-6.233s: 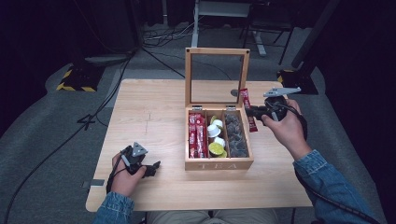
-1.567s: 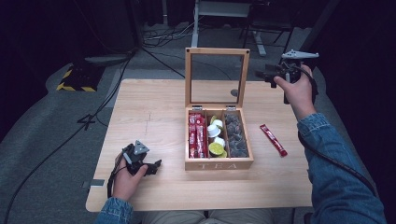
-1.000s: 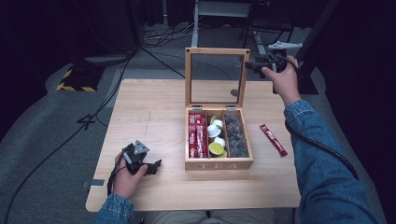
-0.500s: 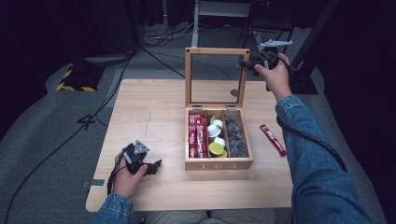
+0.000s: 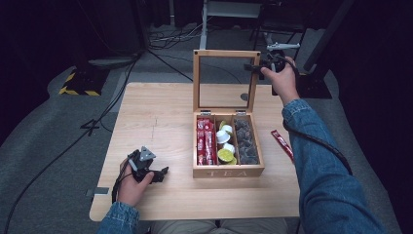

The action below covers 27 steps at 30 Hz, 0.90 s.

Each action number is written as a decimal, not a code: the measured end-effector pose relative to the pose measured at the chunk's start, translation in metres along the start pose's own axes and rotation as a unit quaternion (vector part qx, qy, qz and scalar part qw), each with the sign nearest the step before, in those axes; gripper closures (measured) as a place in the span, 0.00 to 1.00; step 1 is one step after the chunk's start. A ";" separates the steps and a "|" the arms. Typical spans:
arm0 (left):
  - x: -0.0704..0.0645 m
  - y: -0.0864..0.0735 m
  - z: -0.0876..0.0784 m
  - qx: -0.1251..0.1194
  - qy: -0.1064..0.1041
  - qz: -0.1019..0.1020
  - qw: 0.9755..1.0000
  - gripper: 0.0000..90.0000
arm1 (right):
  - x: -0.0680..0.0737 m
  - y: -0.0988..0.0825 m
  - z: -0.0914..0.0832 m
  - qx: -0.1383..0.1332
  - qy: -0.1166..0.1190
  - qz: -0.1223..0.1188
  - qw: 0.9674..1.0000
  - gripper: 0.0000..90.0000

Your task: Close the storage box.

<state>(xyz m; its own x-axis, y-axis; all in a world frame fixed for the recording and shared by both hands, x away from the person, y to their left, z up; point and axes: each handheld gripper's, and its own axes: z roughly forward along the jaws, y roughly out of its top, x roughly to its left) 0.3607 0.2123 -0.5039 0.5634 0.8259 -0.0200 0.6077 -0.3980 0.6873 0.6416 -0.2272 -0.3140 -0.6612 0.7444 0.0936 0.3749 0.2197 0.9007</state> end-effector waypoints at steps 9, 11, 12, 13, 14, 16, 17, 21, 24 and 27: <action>0.000 0.000 0.000 0.000 0.000 0.000 1.000 0.15 | 0.005 0.002 -0.011 -0.003 0.006 -0.003 1.000 0.48; 0.000 0.000 0.000 0.000 0.000 0.000 1.000 0.15 | 0.007 0.002 -0.014 -0.005 0.007 -0.005 1.000 0.48; 0.000 0.000 0.000 0.000 0.000 0.000 1.000 0.15 | 0.008 0.001 -0.016 -0.006 0.008 -0.006 1.000 0.48; 0.000 0.000 0.000 0.000 0.000 0.000 1.000 0.15 | 0.010 0.001 -0.019 -0.008 0.010 -0.007 1.000 0.48; 0.000 0.000 0.000 0.000 0.000 0.000 1.000 0.15 | 0.010 0.000 -0.021 -0.010 0.013 -0.007 1.000 0.48; 0.000 0.000 0.000 -0.001 0.000 0.000 1.000 0.15 | 0.012 -0.001 -0.026 -0.018 0.022 -0.005 1.000 0.48; 0.000 0.000 0.000 0.000 0.000 0.000 1.000 0.15 | 0.013 -0.002 -0.028 -0.019 0.024 -0.005 0.999 0.48; 0.000 0.000 0.000 0.000 0.000 0.000 1.000 0.15 | 0.020 -0.004 -0.039 -0.021 0.034 -0.014 0.999 0.48; 0.000 0.000 0.000 0.000 0.000 0.000 1.000 0.15 | 0.027 -0.006 -0.049 -0.021 0.040 -0.014 0.999 0.48; 0.000 0.000 0.000 0.001 0.000 0.000 1.000 0.15 | 0.033 -0.008 -0.059 -0.019 0.041 -0.025 0.999 0.50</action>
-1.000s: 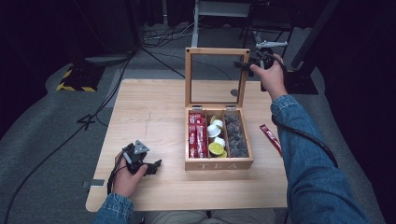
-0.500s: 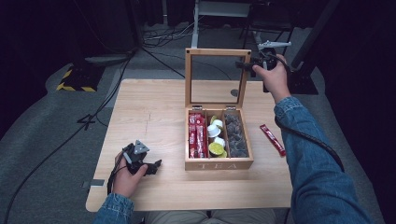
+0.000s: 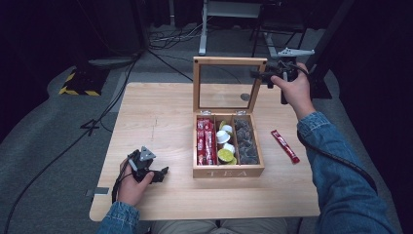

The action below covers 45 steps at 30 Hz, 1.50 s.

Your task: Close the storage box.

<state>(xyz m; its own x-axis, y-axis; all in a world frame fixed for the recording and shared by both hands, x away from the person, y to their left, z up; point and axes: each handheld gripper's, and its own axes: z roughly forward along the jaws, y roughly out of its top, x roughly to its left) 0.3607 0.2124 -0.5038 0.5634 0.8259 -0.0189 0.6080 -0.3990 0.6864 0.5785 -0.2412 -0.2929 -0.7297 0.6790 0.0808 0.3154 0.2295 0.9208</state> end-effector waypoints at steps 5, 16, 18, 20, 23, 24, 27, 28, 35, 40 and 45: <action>0.000 0.000 0.000 0.000 0.000 0.000 1.000 0.15 | 0.012 -0.003 -0.013 0.007 0.000 -0.017 1.000 0.52; 0.000 0.000 0.000 -0.001 0.000 -0.001 1.000 0.15 | 0.029 -0.009 -0.037 0.027 0.002 -0.017 0.999 0.46; 0.000 0.000 0.000 -0.001 0.000 -0.001 1.000 0.15 | 0.033 -0.010 -0.041 0.030 0.003 -0.023 0.999 0.46; 0.000 0.000 0.000 -0.001 0.000 -0.001 1.000 0.15 | 0.038 -0.012 -0.045 0.040 -0.004 -0.031 0.999 0.45; 0.000 0.000 0.000 -0.001 0.000 -0.001 1.000 0.15 | 0.046 -0.016 -0.050 0.048 -0.008 -0.049 0.998 0.45; 0.000 0.000 0.000 -0.001 0.000 0.000 1.000 0.15 | 0.049 -0.017 -0.052 0.053 -0.009 -0.053 0.997 0.45; 0.000 0.000 0.000 -0.001 0.000 -0.001 1.000 0.15 | 0.057 -0.021 -0.057 0.063 -0.012 -0.066 0.996 0.45; 0.000 0.000 0.000 -0.001 0.000 -0.001 1.000 0.15 | 0.058 -0.022 -0.058 0.064 -0.011 -0.069 0.996 0.45; 0.000 0.000 0.000 -0.001 0.000 -0.001 1.000 0.15 | 0.069 -0.034 -0.066 0.074 -0.006 -0.079 0.994 0.45; 0.000 0.000 0.000 -0.001 0.001 0.000 1.000 0.15 | 0.076 -0.042 -0.070 0.084 0.000 -0.086 0.993 0.45; 0.000 0.000 0.000 -0.001 0.000 -0.001 1.000 0.15 | 0.083 -0.053 -0.074 0.092 0.005 -0.094 0.991 0.45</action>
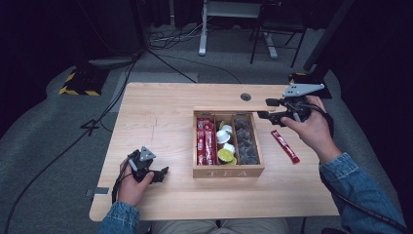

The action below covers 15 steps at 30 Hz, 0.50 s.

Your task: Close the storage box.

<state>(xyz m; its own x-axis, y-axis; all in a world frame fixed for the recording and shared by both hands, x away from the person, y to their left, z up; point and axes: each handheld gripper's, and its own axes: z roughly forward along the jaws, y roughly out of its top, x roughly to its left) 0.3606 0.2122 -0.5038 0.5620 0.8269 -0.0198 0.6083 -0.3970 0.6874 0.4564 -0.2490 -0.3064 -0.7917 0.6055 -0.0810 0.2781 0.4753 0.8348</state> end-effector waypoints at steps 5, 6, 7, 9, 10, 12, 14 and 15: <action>0.000 0.000 0.000 0.000 0.000 0.000 1.000 0.15 | 0.009 -0.010 -0.001 0.011 0.009 -0.004 1.000 0.45; 0.000 0.000 0.000 0.000 0.000 0.000 1.000 0.15 | 0.011 -0.012 -0.002 0.012 0.009 -0.006 1.000 0.45; 0.000 0.000 0.000 0.000 0.000 0.000 1.000 0.15 | 0.013 -0.014 -0.002 0.012 0.009 -0.009 1.000 0.44; 0.000 0.000 0.000 0.000 -0.001 -0.001 1.000 0.15 | 0.017 -0.018 -0.002 0.013 0.009 -0.015 1.000 0.43; 0.000 0.000 0.000 0.000 -0.001 -0.001 1.000 0.15 | 0.018 -0.019 -0.002 0.015 0.008 -0.017 1.000 0.42; 0.000 0.000 0.000 -0.001 -0.001 -0.001 1.000 0.15 | 0.021 -0.023 -0.002 0.016 0.006 -0.025 1.000 0.41; 0.000 0.000 0.000 0.000 -0.001 -0.001 1.000 0.15 | 0.024 -0.026 -0.003 0.017 0.005 -0.029 0.999 0.40; 0.000 0.000 0.000 -0.001 -0.001 -0.001 1.000 0.15 | 0.025 -0.028 -0.003 0.018 0.005 -0.032 0.999 0.39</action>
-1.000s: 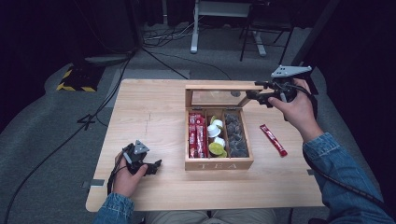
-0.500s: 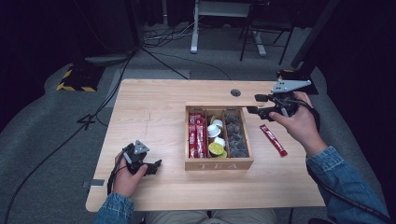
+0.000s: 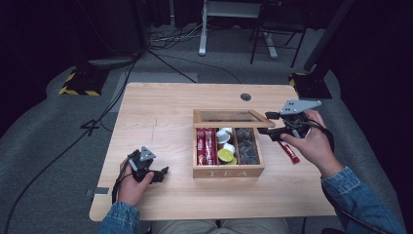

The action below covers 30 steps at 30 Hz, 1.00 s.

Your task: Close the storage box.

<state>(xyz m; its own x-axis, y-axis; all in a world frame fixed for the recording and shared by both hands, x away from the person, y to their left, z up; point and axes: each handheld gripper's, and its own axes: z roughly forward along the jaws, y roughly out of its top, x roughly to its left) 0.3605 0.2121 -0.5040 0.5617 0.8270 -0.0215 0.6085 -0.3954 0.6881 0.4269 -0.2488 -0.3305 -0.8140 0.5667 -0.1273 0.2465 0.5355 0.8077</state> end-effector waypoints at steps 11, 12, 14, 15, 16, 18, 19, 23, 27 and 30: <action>0.000 0.000 0.000 -0.001 0.001 0.000 1.000 0.15 | 0.015 -0.023 0.005 0.019 0.001 -0.005 1.000 0.32; 0.000 0.000 0.000 -0.001 0.001 0.000 1.000 0.15 | 0.016 -0.024 0.005 0.020 0.002 -0.005 1.000 0.32; 0.000 0.000 0.000 -0.001 0.001 0.000 1.000 0.15 | 0.018 -0.028 0.006 0.025 0.001 -0.007 1.000 0.31; 0.000 0.000 0.000 -0.001 0.001 0.000 1.000 0.15 | 0.019 -0.029 0.007 0.026 0.000 -0.010 1.000 0.31; 0.000 0.000 0.000 -0.001 0.001 0.000 1.000 0.15 | 0.020 -0.030 0.008 0.027 0.000 -0.013 1.000 0.30; 0.000 0.000 0.000 -0.001 0.001 0.000 1.000 0.15 | 0.021 -0.033 0.009 0.029 0.000 -0.013 0.999 0.30; 0.000 0.000 0.000 -0.001 0.001 0.000 1.000 0.15 | 0.022 -0.034 0.009 0.031 0.000 -0.014 0.999 0.29; 0.000 0.000 0.000 -0.001 0.001 0.000 1.000 0.15 | 0.026 -0.039 0.012 0.039 -0.001 -0.022 0.999 0.28; 0.000 0.000 0.000 -0.001 0.001 0.000 1.000 0.15 | 0.029 -0.045 0.014 0.046 -0.003 -0.024 0.999 0.26; 0.000 0.000 0.000 -0.001 0.001 0.000 1.000 0.15 | 0.031 -0.049 0.016 0.051 -0.003 -0.028 0.998 0.25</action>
<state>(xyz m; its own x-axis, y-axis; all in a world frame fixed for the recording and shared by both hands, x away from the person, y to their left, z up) 0.3605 0.2120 -0.5042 0.5611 0.8275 -0.0198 0.6068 -0.3950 0.6898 0.3985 -0.2476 -0.3833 -0.8244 0.5386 -0.1739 0.2539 0.6266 0.7368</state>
